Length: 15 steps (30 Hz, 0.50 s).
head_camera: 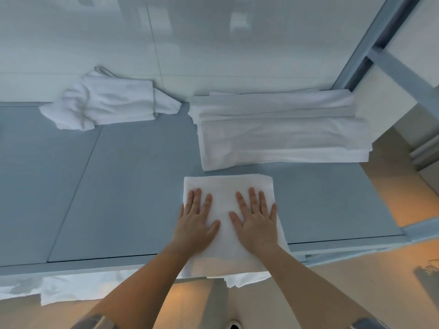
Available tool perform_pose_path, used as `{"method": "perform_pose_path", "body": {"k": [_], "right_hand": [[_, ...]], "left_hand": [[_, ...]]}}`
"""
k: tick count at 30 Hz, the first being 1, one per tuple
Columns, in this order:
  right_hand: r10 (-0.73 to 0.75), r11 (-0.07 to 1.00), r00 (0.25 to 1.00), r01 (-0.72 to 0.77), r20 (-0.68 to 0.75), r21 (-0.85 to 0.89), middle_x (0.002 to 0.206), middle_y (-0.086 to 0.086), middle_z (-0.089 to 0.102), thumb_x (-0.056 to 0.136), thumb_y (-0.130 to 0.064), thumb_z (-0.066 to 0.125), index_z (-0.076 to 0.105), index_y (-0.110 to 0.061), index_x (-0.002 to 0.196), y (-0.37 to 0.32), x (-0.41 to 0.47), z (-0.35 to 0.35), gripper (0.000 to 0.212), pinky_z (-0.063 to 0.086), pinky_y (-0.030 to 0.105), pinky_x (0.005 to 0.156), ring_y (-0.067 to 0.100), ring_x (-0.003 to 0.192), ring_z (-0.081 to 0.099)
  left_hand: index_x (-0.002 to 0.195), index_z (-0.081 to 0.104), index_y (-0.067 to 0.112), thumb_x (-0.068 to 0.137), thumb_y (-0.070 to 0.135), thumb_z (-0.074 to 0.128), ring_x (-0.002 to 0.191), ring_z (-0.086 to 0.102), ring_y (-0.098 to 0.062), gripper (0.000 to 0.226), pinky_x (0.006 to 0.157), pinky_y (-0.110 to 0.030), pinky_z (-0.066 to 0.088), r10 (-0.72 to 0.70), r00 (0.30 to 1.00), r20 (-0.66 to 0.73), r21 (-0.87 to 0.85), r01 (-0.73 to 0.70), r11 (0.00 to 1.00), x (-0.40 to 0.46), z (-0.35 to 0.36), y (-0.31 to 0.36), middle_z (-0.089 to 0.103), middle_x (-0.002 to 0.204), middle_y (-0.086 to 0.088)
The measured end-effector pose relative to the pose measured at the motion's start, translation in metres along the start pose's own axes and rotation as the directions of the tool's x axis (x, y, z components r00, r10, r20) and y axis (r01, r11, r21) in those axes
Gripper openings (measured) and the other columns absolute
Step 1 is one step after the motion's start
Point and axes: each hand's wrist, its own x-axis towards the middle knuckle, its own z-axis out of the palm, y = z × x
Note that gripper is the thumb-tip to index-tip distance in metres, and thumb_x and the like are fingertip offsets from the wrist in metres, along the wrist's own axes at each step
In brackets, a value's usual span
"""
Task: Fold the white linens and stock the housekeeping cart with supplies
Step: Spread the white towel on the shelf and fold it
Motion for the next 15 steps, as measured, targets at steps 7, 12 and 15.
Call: {"method": "perform_pose_path", "body": {"k": [7, 12, 15], "right_hand": [[0.353, 0.870, 0.838, -0.131, -0.415, 0.475, 0.125, 0.016, 0.054, 0.093, -0.029, 0.060, 0.058, -0.006, 0.124, 0.102, 0.021, -0.052, 0.039, 0.037, 0.045, 0.097, 0.037, 0.116, 0.047], [0.404, 0.660, 0.914, -0.263, -0.037, 0.703, 0.092, 0.003, 0.067, 0.088, -0.037, 0.065, 0.066, -0.010, 0.095, 0.129, 0.065, -0.076, 0.028, 0.041, 0.023, 0.064, 0.016, 0.082, 0.060], [0.326, 0.516, 0.943, -0.237, 0.067, 0.823, 0.098, 0.008, 0.070, 0.085, -0.025, 0.071, 0.068, -0.006, 0.105, 0.127, 0.072, -0.076, 0.028, 0.054, 0.029, 0.075, 0.020, 0.086, 0.065]], "left_hand": [[0.134, 0.051, 0.011, 0.084, 0.048, 0.032, 0.144, 0.022, -0.032, 0.065, 0.115, -0.057, -0.006, 0.080, 0.982, -0.173, 0.232, -0.039, 0.972, 0.025, 0.004, 0.094, 0.038, 0.148, -0.016], [0.152, 0.014, 0.030, 0.090, 0.060, 0.007, 0.145, -0.020, -0.023, 0.069, 0.114, -0.050, -0.018, 0.212, 0.975, -0.064, 0.242, -0.191, 0.951, 0.041, 0.029, 0.121, -0.001, 0.161, -0.003], [0.151, -0.008, 0.033, 0.090, 0.064, -0.002, 0.140, -0.032, -0.021, 0.069, 0.113, -0.050, -0.021, 0.184, 0.983, -0.013, 0.274, -0.174, 0.946, 0.041, 0.042, 0.118, -0.015, 0.160, 0.001]]}}
